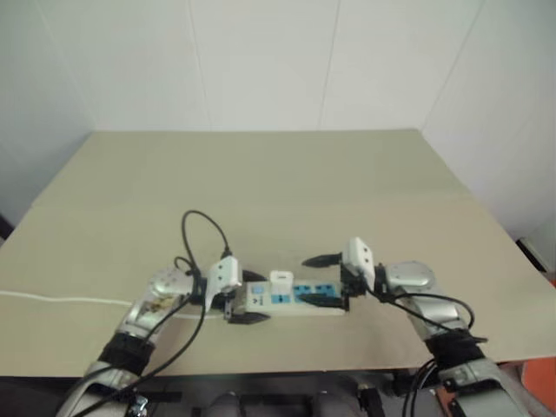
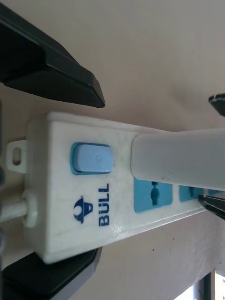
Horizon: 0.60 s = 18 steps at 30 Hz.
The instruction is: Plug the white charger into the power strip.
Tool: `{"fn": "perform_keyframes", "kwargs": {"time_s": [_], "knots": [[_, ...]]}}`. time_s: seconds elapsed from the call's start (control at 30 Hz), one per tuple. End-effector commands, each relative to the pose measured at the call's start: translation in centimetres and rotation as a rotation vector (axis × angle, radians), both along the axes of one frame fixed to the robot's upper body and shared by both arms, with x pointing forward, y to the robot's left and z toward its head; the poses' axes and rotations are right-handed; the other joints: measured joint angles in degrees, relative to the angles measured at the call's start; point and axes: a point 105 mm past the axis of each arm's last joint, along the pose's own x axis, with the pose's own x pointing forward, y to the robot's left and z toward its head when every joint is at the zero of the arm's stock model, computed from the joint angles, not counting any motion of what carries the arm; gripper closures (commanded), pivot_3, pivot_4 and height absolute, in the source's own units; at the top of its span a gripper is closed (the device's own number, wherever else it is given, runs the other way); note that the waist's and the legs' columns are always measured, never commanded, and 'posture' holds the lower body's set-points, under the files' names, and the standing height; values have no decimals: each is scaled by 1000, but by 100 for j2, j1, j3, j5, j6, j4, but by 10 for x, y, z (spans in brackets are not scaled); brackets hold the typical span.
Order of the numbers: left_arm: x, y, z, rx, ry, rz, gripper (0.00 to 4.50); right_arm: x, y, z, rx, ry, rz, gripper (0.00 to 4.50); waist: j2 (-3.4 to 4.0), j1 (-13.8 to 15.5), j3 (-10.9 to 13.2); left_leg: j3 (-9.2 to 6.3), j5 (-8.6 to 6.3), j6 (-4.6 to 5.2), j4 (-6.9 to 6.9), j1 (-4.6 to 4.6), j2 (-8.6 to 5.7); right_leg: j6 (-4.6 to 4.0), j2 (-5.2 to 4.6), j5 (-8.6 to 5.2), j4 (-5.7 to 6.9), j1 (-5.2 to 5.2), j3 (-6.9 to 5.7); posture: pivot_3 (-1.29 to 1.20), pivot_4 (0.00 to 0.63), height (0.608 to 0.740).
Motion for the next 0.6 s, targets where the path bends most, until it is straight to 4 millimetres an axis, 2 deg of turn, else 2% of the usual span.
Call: {"fn": "perform_keyframes", "kwargs": {"time_s": [0.03,0.13,0.23,0.43,0.6], "knots": [[-2,14,33,-58,-64,13,13,0,-15,28,32,-83,-35,0,3,2,8,1,0,0,0,-1,0,-1,0,0,0,-1,0,0,150,740],[-11,29,50,-73,-65,24,13,-5,-33,41,33,-113,-85,0,3,20,16,1,0,0,-3,-3,0,3,-1,-2,-5,-2,0,0,150,740],[-23,43,60,-80,-41,41,13,-14,-52,45,15,-124,-131,0,2,44,18,3,0,0,-21,0,0,3,-4,-2,-17,-2,0,0,150,740],[-20,73,62,-74,-30,199,13,-25,-89,53,-41,-152,-266,0,1,85,27,7,0,-1,-35,2,0,14,-5,-17,-18,-9,-1,0,150,740],[-21,80,63,-86,-22,251,13,-31,-117,58,-83,-149,-352,0,0,80,28,12,1,-2,-34,6,0,15,-8,-18,-18,-7,0,0,150,740]]}}
